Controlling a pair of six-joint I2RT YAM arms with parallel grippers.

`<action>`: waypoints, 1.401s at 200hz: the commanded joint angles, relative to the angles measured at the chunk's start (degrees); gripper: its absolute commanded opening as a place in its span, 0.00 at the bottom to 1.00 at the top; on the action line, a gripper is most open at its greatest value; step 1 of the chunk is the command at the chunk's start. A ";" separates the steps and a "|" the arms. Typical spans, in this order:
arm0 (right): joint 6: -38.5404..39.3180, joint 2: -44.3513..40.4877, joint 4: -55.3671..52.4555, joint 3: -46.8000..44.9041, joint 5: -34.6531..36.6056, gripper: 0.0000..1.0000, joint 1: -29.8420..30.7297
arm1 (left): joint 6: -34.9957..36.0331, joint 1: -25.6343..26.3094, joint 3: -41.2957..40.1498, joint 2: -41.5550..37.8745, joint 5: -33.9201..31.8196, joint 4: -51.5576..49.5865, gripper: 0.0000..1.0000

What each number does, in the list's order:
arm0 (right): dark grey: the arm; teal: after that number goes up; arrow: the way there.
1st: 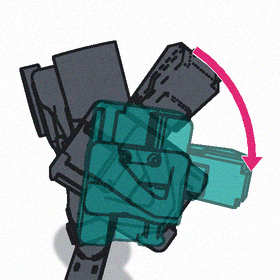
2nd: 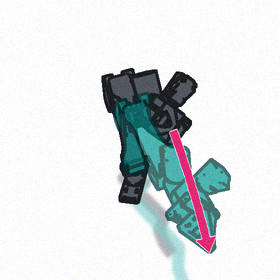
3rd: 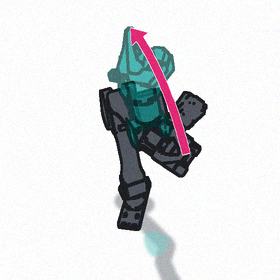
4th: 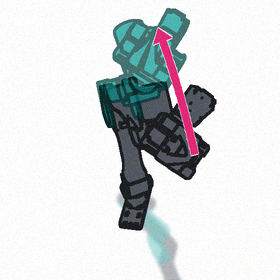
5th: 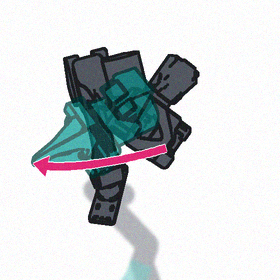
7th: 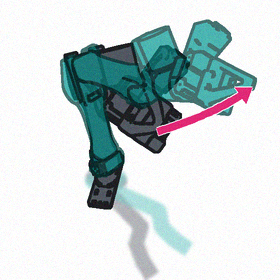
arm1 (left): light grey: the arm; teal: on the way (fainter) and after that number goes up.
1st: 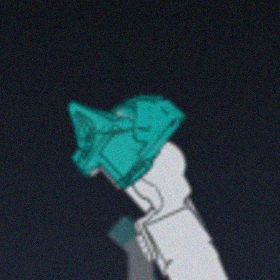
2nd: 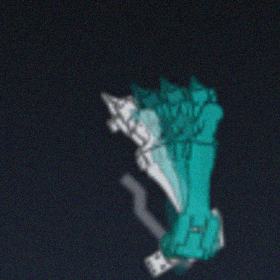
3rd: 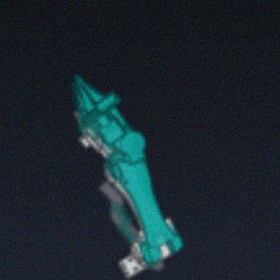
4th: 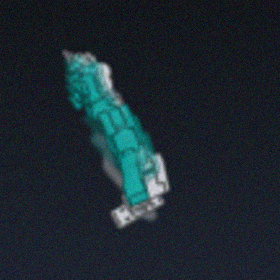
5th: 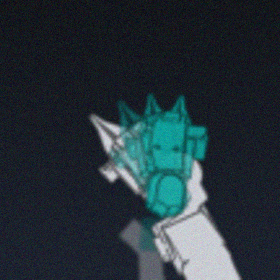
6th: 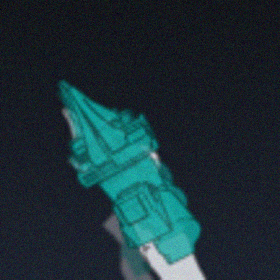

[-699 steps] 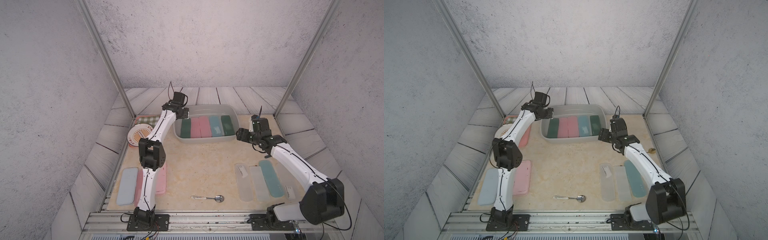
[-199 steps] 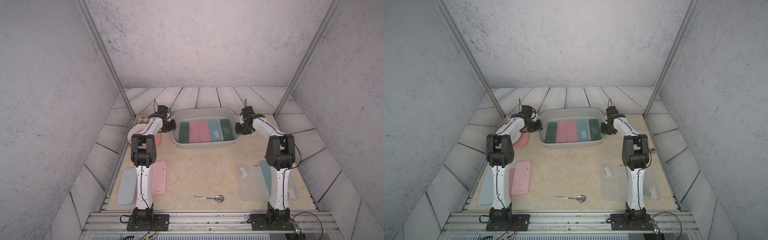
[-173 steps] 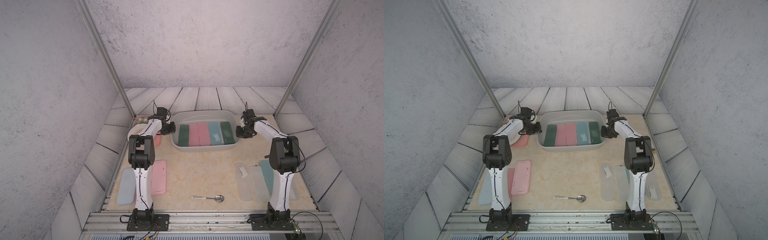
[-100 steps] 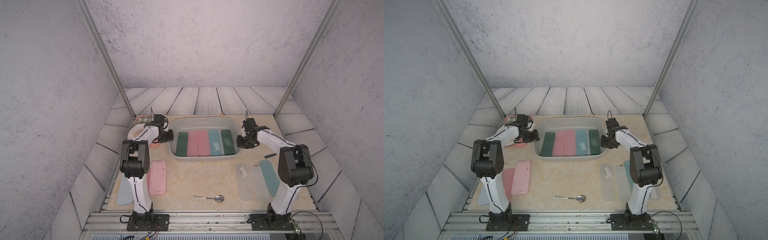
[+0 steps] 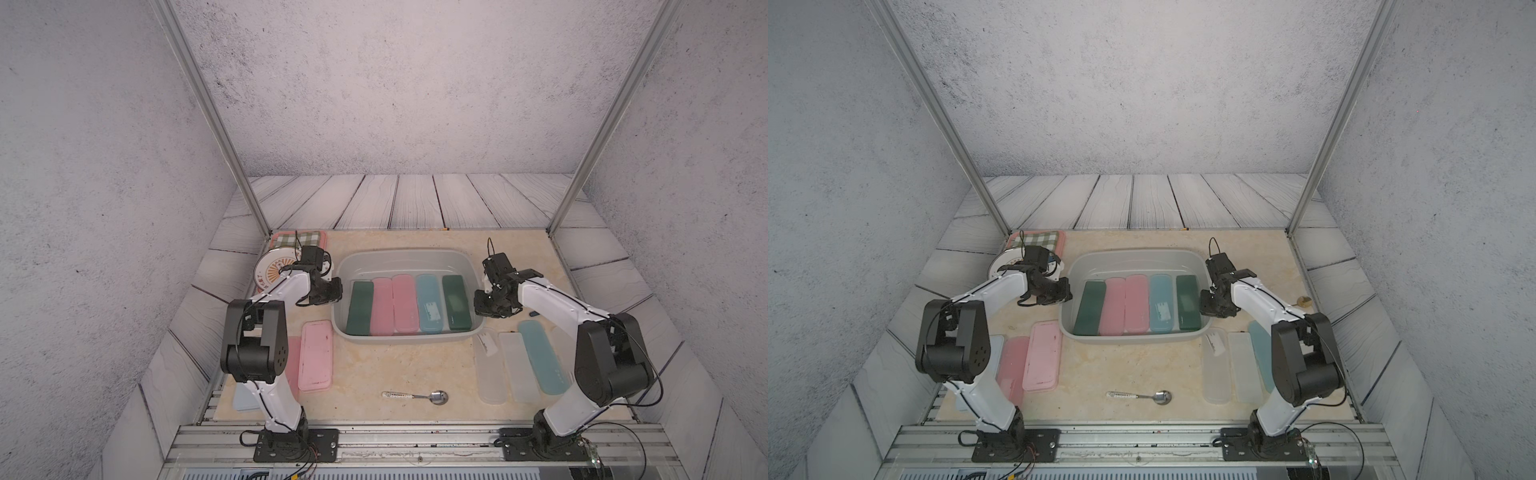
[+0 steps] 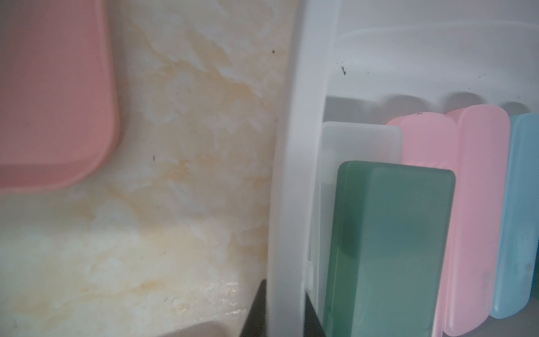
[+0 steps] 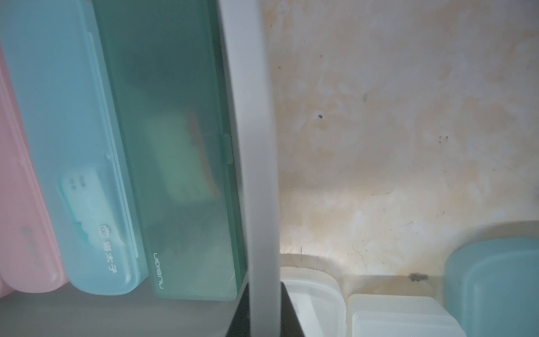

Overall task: Put the pencil case into the storage box
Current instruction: Move the storage box to the center of the board, then pick up the pencil case from the center of the board.

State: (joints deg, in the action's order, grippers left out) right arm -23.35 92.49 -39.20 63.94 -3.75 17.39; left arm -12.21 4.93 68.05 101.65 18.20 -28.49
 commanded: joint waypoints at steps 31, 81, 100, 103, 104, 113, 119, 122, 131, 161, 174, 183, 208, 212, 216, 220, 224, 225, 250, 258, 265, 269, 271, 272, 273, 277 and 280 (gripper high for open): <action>1.78 -7.58 1.39 -1.90 -1.21 0.43 1.16 | 5.37 0.46 -2.39 -7.31 -5.30 -3.23 0.81; 1.27 -15.49 2.95 -2.50 0.01 0.54 1.15 | 9.89 0.40 -6.70 -18.56 -12.57 -3.51 1.00; -0.11 -20.25 1.35 -2.66 0.95 0.59 1.15 | 10.95 0.42 -7.59 -22.63 -16.23 -3.93 1.00; -0.46 -21.04 0.88 -2.75 1.06 0.60 1.08 | 11.27 0.43 -7.73 -23.33 -16.69 -4.08 1.00; -0.55 -21.39 0.71 -2.80 1.13 0.60 1.12 | 11.39 0.43 -7.74 -23.51 -16.78 -4.19 1.00; -2.09 -24.17 -1.05 -3.39 1.97 0.65 1.18 | 12.23 0.30 -7.76 -25.31 -17.90 -4.91 1.00; -3.34 -26.11 -2.56 -4.15 2.84 0.66 1.16 | 12.46 0.29 -7.84 -26.49 -18.63 -5.62 0.99; -4.09 -27.19 -3.34 -4.63 3.25 0.67 1.16 | 12.41 0.20 -7.92 -27.09 -18.85 -5.97 1.00; -6.22 -30.53 -5.85 -6.59 4.25 0.70 1.11 | 13.04 0.17 -8.26 -28.74 -18.13 -7.15 1.00; -13.19 -41.17 -16.78 -14.47 7.27 0.73 2.03 | 16.37 0.12 -9.34 -33.34 -10.63 -11.94 1.00; -19.85 -44.43 -20.63 -17.37 13.39 0.73 7.78 | 19.47 -0.17 -8.71 -32.95 -6.02 -14.73 1.00; -26.26 -45.37 -22.30 -17.26 18.86 0.74 15.76 | 19.59 -0.27 -8.62 -32.31 -6.01 -14.93 1.00; -39.70 -41.63 -23.21 -20.46 24.59 0.75 25.76 | 19.92 -0.27 -8.71 -31.29 -7.29 -14.49 1.00; -40.75 -40.77 -22.33 -21.64 24.54 0.76 26.39 | 19.94 -0.29 -8.79 -31.25 -7.30 -14.44 1.00; -41.71 -39.95 -21.57 -22.71 24.25 0.76 26.66 | 19.90 -0.27 -8.81 -31.16 -7.23 -14.40 1.00; -42.60 -39.22 -20.76 -23.60 23.93 0.77 26.80 | 19.89 -0.28 -8.81 -31.14 -6.99 -14.44 1.00; -43.10 -38.69 -19.62 -24.81 23.38 0.80 26.79 | 19.80 -0.23 -8.80 -31.16 -6.87 -14.47 1.00; -43.14 -38.56 -19.26 -25.08 23.19 0.84 26.80 | 19.82 -0.25 -8.81 -31.11 -6.82 -14.48 1.00; -38.37 -37.32 -9.65 -30.30 16.81 0.97 26.81 | 19.70 -0.25 -8.88 -30.58 -6.34 -14.75 1.00; -37.12 -36.62 -7.27 -31.54 14.06 0.97 26.83 | 19.63 -0.23 -8.97 -30.21 -6.20 -14.75 1.00; -36.41 -35.54 -5.65 -32.54 11.93 0.96 26.84 | 19.66 -0.22 -8.99 -29.98 -6.24 -14.83 1.00; -36.31 -34.90 -5.17 -33.06 11.01 0.96 26.83 | 19.76 -0.23 -8.87 -29.80 -6.16 -14.80 0.99; -36.28 -34.61 -5.05 -33.26 10.73 0.95 26.82 | 19.74 -0.26 -8.85 -29.72 -6.13 -14.83 1.00; -36.30 -34.37 -4.98 -33.44 10.58 0.95 26.82 | 19.75 -0.27 -8.83 -29.69 -6.10 -14.79 1.00; -36.31 -34.20 -4.91 -33.53 10.41 0.95 26.82 | 19.72 -0.27 -8.82 -29.68 -6.08 -14.77 1.00; -36.32 -33.63 -4.50 -33.88 9.88 0.94 26.88 | 19.66 -0.30 -8.90 -29.54 -6.11 -14.75 1.00; -36.13 -33.25 -4.11 -34.22 9.45 0.93 26.91 | 19.68 -0.27 -8.82 -29.49 -6.14 -14.75 1.00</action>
State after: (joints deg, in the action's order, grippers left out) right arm -59.83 56.55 -49.63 31.64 11.20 43.88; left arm 6.68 4.99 59.66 71.20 11.03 -42.15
